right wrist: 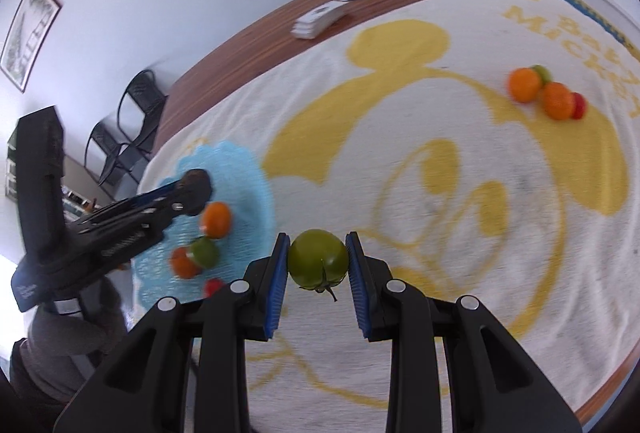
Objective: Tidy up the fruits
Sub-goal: 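Carry both fruits to the blue basket and open both tools to release, then move both open tools back toward the remaining oranges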
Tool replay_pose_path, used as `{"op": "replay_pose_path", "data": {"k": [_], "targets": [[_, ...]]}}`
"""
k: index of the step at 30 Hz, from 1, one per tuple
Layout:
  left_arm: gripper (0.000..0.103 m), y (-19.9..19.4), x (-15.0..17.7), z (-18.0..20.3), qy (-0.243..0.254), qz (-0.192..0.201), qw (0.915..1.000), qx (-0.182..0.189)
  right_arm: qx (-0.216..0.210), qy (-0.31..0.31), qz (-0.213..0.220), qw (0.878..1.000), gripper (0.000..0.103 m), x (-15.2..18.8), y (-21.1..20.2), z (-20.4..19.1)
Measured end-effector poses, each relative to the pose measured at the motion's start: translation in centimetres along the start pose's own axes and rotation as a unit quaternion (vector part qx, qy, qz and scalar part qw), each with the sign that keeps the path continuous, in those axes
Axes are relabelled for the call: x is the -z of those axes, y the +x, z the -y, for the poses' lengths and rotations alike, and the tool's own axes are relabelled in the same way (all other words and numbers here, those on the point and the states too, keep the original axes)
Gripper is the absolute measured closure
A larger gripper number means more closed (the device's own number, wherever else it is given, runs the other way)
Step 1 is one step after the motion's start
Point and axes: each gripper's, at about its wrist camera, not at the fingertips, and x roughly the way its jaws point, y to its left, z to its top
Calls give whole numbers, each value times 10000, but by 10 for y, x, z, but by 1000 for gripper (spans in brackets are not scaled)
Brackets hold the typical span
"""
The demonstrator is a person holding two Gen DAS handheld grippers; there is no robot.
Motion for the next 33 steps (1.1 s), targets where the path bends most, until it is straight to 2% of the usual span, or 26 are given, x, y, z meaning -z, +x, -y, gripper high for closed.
{"op": "replay_pose_path", "data": {"k": [7,12,14,19,23,24,33], "targets": [[61,1,14,-27,-10,-107,9999,-27,-164,-311,-49,9994,74,8,11,-49],[33,-2,16,-34,49,-56,10000,47,-200,-375,-163,9990,74,14,18,-66],[29,-3,15,-35,115,-43,9999,-2,-186,-394,-187,9989,73,15,21,-71],[27,-4,12,-39,103,-19,9999,-130,-208,-291,-299,9989,73,16,31,-74],[24,-7,12,-40,77,21,9998,-164,-168,-286,-193,9993,50,17,28,-75],[23,-7,12,-40,73,24,9998,-168,-155,-284,-144,9994,48,16,26,-75],[20,-10,13,-36,3,71,9997,-252,-55,-195,-25,9998,48,18,19,-59]]}}
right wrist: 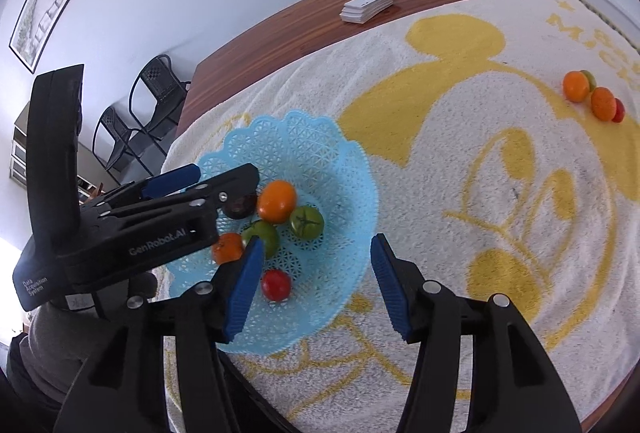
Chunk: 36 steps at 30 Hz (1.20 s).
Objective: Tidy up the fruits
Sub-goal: 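Move both open tools back toward the remaining oranges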
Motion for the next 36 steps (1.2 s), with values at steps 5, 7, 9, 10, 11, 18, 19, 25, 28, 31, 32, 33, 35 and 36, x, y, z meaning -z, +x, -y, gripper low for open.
{"op": "replay_pose_path", "data": {"k": [5,7,9,10,11,18,19,25,28,31,32,33,35,36], "targets": [[20,-1,-2,11,2,35,10000,-15,78,155,22,9998,45,2,-4,16],[20,0,-4,17,-7,55,10000,0,164,230,75,9996,43,2,-8,26],[17,0,-6,24,-26,70,10000,32,220,290,104,9993,43,2,-11,36],[17,0,-6,27,-27,82,9999,51,252,328,114,9991,43,2,-12,41],[17,0,-8,31,-22,89,9999,65,285,366,122,9988,43,2,-13,46],[16,10,-24,72,171,113,9996,192,538,690,229,9959,43,0,-28,95],[16,13,-27,80,194,108,9995,228,592,747,242,9952,43,-1,-30,104],[16,34,-40,126,380,2,9985,401,873,1095,254,9898,43,-7,-40,160],[16,47,-47,148,461,-77,9979,455,941,1241,242,9875,43,-14,-43,186],[16,62,-55,171,549,-163,9971,503,978,1352,250,9857,43,-21,-47,209],[16,67,-58,178,574,-185,9969,509,995,1382,251,9851,43,-23,-48,216],[16,72,-61,186,599,-207,9967,516,1007,1429,250,9843,43,-26,-48,226],[16,81,-68,198,638,-237,9964,511,1037,1493,250,9830,43,-30,-50,240],[16,85,-70,203,656,-246,9963,503,1052,1531,250,9823,43,-33,-50,249]]}}
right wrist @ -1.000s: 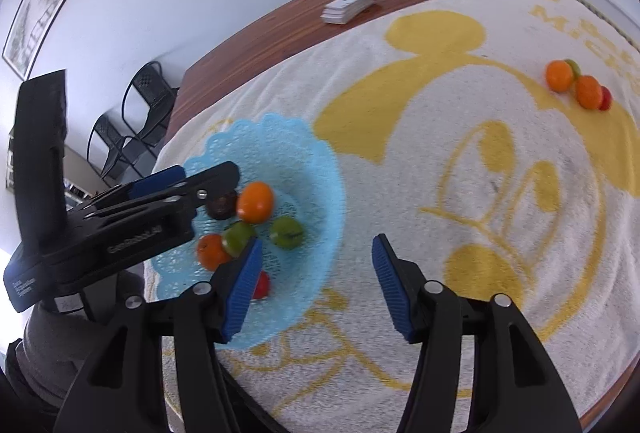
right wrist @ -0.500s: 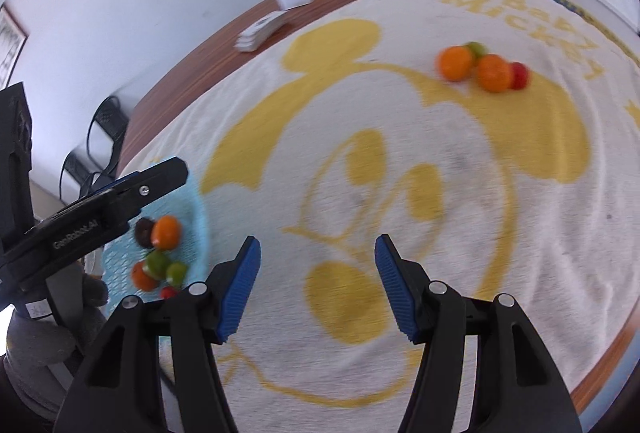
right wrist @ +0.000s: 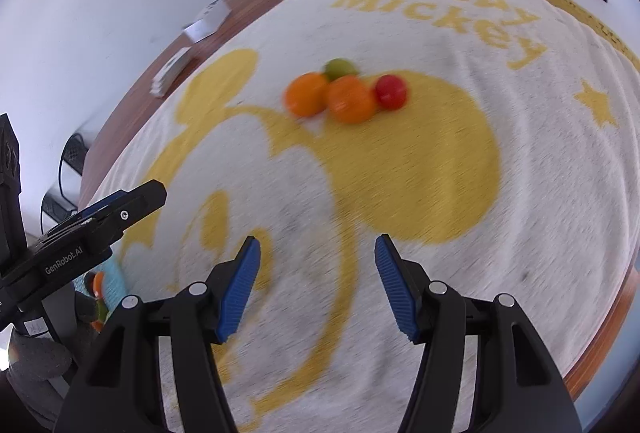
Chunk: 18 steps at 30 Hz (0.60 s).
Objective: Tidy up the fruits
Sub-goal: 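Move both open tools back toward the remaining oranges, then grasp the large orange with the left tool while the right tool grasps the red tomato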
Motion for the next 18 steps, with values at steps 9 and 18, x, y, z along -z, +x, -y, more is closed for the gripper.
{"op": "replay_pose_path", "data": {"k": [9,18], "targets": [[16,39,-32,44,164,-116,9998,-13,123,37,71,9999,43,-37,10,44],[16,75,-53,73,309,-232,9992,-138,202,-346,133,9991,43,-68,25,58]]}}
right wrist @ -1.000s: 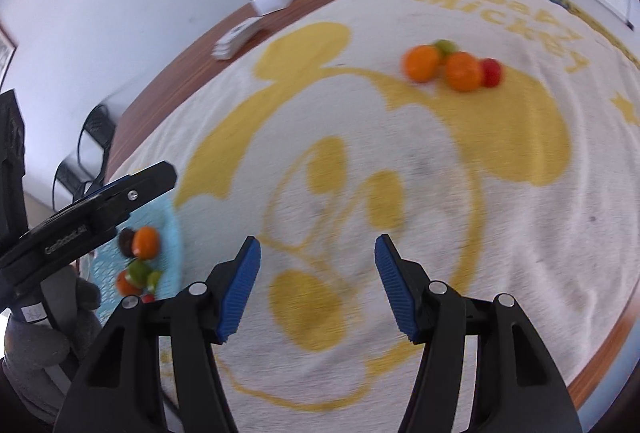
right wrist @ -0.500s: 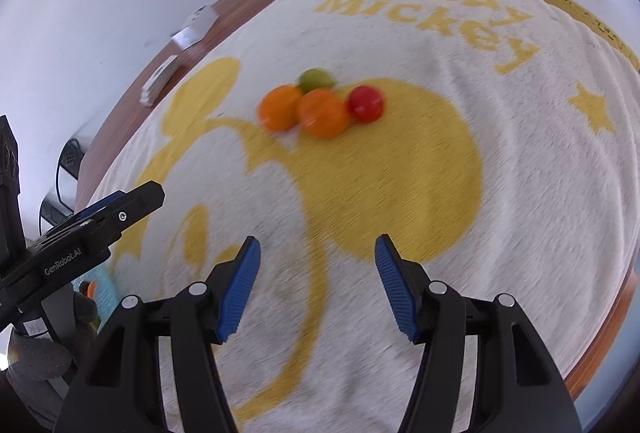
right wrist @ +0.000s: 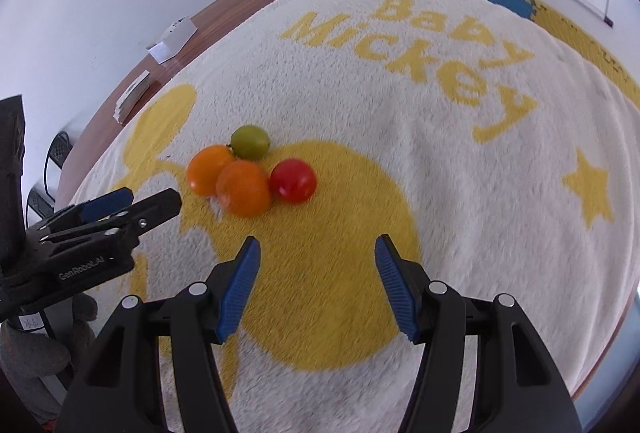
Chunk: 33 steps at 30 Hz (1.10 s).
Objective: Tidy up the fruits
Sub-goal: 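Grasp the large orange with the left tool while the right tool grasps the red tomato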
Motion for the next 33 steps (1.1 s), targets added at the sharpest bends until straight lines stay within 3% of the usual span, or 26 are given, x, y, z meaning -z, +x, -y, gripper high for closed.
{"op": "replay_pose_path", "data": {"k": [7,21,26,33], "targets": [[22,13,-15,15,207,37,9998,-44,-21,-149,-35,9999,43,-13,11,3],[69,22,-18,33,370,111,9967,718,-25,-440,-52,9990,43,-21,21,3],[70,17,-14,32,311,91,9981,527,-37,-525,-35,9986,44,-24,23,0],[70,5,-10,13,-44,149,9991,389,-147,-679,-16,9976,59,-31,24,-8]]}}
